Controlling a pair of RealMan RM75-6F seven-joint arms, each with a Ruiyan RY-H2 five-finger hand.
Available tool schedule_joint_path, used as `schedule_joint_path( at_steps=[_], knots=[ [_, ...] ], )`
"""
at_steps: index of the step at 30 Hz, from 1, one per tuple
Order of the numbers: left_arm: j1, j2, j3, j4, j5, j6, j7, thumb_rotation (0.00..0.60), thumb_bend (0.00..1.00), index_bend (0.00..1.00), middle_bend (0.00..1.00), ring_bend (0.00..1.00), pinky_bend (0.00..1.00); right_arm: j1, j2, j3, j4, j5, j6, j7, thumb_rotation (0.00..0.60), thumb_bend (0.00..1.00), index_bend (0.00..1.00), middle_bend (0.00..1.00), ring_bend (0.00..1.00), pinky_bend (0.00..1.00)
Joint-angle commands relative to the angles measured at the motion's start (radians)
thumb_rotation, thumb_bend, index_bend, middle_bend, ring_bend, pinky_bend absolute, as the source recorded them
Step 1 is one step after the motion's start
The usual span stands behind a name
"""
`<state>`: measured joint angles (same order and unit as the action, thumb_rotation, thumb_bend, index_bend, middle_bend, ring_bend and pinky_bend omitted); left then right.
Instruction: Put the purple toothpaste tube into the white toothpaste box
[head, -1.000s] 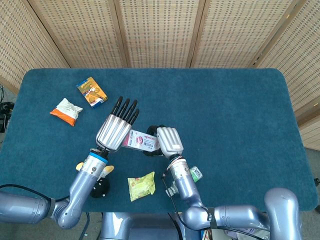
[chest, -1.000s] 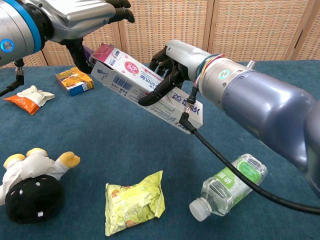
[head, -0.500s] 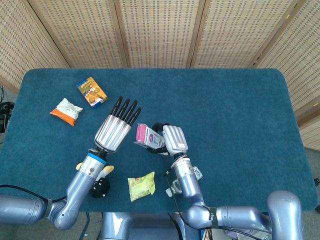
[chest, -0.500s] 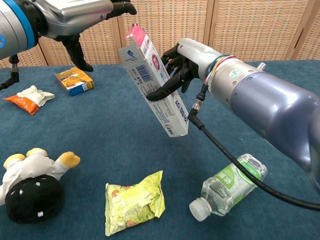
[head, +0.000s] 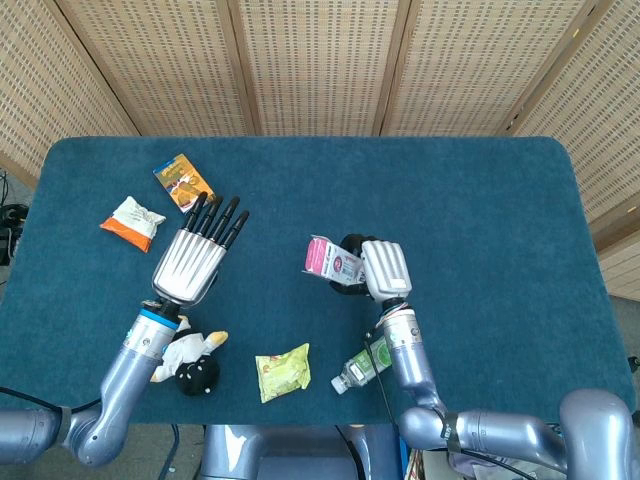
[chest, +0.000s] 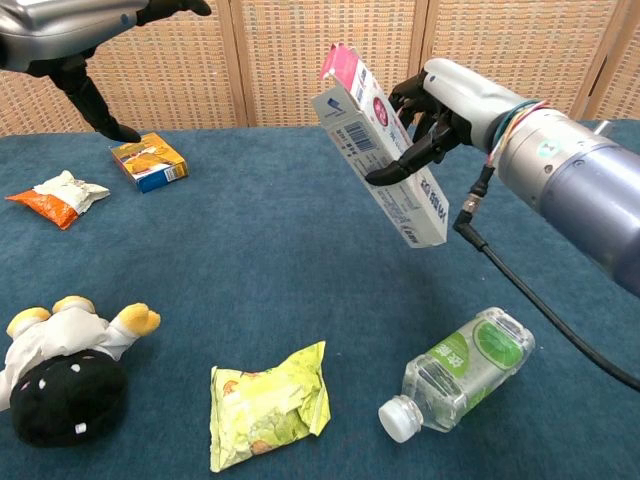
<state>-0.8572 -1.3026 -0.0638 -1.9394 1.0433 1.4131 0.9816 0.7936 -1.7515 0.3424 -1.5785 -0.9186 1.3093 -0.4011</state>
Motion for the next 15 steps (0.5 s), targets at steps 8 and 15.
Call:
schedule_joint_path(
  at_steps=[8,15],
  knots=[
    [0.076,0.030,0.023,0.047,0.090,-0.012,-0.105,0.600,0.11,0.04,0.00,0.00,0.00,-0.028,0.085,-0.062,0.064,-0.095,0.015,-0.113,0.600,0.15,0.64,0.59,0.48,0.53],
    [0.121,0.031,0.043,0.049,0.149,-0.007,-0.142,0.600,0.11,0.04,0.00,0.00,0.00,-0.059,0.122,-0.093,0.078,-0.101,0.004,-0.154,0.600,0.15,0.64,0.59,0.48,0.53]
  ],
)
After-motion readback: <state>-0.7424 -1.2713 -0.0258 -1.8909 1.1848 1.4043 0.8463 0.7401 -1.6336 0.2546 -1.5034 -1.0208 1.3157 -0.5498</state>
